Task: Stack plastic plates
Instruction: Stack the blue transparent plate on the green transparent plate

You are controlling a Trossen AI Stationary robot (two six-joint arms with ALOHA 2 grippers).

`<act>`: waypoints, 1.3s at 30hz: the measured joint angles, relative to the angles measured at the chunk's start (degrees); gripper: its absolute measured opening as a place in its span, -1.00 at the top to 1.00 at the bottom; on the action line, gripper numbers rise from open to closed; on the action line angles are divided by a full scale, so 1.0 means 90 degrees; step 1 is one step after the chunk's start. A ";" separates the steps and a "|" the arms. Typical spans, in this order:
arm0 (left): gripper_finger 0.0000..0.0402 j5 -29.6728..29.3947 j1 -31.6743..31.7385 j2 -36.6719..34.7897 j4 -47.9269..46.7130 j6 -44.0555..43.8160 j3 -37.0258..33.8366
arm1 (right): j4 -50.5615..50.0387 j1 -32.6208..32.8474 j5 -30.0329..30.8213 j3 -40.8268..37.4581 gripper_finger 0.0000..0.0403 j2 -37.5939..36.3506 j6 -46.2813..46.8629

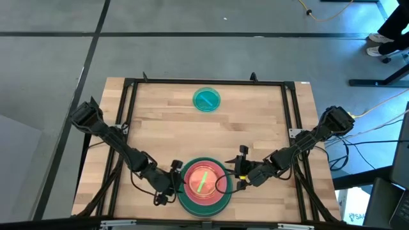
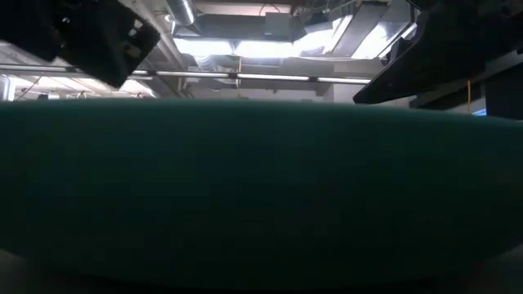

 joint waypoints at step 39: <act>0.31 -0.3318 0.1495 -0.0986 0.2934 0.0042 -0.2827 | 0.0051 -0.3206 -0.1147 0.0002 0.36 0.0492 -0.1675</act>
